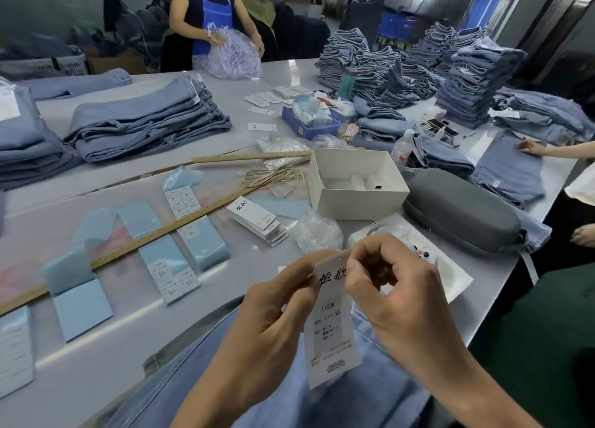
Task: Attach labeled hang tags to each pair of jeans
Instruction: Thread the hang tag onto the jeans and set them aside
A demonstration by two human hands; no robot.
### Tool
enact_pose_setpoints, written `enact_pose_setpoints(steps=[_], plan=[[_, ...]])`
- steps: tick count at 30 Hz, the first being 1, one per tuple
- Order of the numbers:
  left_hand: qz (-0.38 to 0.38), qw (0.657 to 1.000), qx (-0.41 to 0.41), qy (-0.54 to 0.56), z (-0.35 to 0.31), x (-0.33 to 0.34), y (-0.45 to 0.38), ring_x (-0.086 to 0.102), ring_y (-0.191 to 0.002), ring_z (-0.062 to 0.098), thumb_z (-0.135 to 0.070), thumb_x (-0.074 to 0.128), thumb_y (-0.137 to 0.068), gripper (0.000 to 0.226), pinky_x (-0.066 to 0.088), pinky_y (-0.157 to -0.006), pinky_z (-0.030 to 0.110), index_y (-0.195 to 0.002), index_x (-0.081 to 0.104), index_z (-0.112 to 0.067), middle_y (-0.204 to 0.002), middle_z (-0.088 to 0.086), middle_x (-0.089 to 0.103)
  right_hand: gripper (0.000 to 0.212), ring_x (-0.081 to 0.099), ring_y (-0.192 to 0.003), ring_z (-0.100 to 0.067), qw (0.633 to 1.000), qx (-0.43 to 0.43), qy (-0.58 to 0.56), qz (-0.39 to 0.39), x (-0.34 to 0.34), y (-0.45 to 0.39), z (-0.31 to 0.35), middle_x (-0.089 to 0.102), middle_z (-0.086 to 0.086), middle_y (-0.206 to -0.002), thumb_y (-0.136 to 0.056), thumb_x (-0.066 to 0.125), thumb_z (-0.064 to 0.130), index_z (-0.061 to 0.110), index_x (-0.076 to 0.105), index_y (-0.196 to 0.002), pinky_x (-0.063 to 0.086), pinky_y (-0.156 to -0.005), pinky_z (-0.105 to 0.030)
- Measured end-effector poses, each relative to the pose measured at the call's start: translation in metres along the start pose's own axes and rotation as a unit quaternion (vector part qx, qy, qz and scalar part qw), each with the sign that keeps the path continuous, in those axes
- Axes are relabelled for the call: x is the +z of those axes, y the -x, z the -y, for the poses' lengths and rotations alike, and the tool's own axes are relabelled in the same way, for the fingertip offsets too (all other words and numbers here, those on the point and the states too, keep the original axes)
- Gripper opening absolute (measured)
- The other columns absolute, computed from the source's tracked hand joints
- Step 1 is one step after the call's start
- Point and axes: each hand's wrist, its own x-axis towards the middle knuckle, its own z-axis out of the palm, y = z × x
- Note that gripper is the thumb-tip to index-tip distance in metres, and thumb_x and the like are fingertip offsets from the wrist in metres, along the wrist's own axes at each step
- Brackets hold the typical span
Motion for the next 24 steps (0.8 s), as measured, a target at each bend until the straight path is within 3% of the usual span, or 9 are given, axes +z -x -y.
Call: enact_pose_setpoints(steps=[4,9,11,15,19,24], plan=[[0.005,1.000,0.010,-0.018,-0.002,0.004,0.003,0.062,-0.113,0.004,-0.047,0.036,-0.097,0.040,0.056,-0.078,0.021,-0.127,0.056,-0.063,-0.120,-0.025,0.068,0.009,0.057,-0.064,-0.012,1.000,-0.003,-0.013,-0.012,-0.001,0.004,0.000,0.060,0.010,-0.071,-0.088,0.057,0.033,0.029,0.057,-0.080,0.045,-0.059,-0.016],[0.009,1.000,0.015,-0.005,-0.007,0.007,0.004,0.063,-0.113,0.003,-0.046,0.039,-0.100,0.037,0.052,-0.076,0.014,-0.129,0.058,-0.058,-0.121,-0.022,0.069,0.007,0.061,-0.069,-0.014,0.999,-0.018,0.014,-0.029,0.001,0.007,-0.002,0.061,0.011,-0.074,-0.091,0.057,0.031,0.028,0.059,-0.085,0.050,-0.061,-0.026],[0.002,1.000,0.014,-0.003,-0.009,0.008,0.003,0.065,-0.110,0.005,-0.049,0.039,-0.100,0.035,0.053,-0.073,0.016,-0.128,0.059,-0.057,-0.118,-0.020,0.071,0.006,0.062,-0.071,-0.014,0.998,-0.038,0.033,-0.041,0.002,0.007,-0.002,0.060,0.013,-0.074,-0.092,0.057,0.029,0.025,0.061,-0.087,0.051,-0.062,-0.025],[-0.051,0.999,-0.002,-0.010,-0.006,0.009,0.001,0.069,-0.094,0.022,-0.047,0.039,-0.100,0.031,0.060,-0.063,0.041,-0.114,0.067,-0.047,-0.098,-0.007,0.073,0.003,0.067,-0.076,-0.012,0.998,-0.041,0.011,-0.050,0.003,0.008,-0.002,0.067,0.013,-0.081,-0.094,0.064,0.021,0.021,0.068,-0.094,0.054,-0.068,-0.025],[-0.086,0.996,-0.007,0.037,-0.009,0.006,0.001,0.074,-0.093,0.017,-0.028,0.041,-0.102,0.034,0.058,-0.060,0.027,-0.104,0.071,-0.042,-0.096,-0.007,0.075,0.011,0.070,-0.083,-0.009,0.995,-0.066,0.026,-0.066,0.002,0.009,-0.001,0.072,0.013,-0.089,-0.088,0.074,0.021,0.016,0.076,-0.097,0.058,-0.073,-0.029],[-0.098,0.994,-0.010,0.041,-0.010,0.005,0.001,0.074,-0.091,0.016,-0.028,0.041,-0.100,0.034,0.060,-0.059,0.031,-0.104,0.071,-0.045,-0.097,-0.008,0.076,0.004,0.062,-0.080,-0.008,0.984,-0.135,0.098,-0.063,0.001,0.005,0.001,0.065,0.008,-0.084,-0.092,0.071,0.016,0.013,0.072,-0.093,0.051,-0.073,-0.020]])
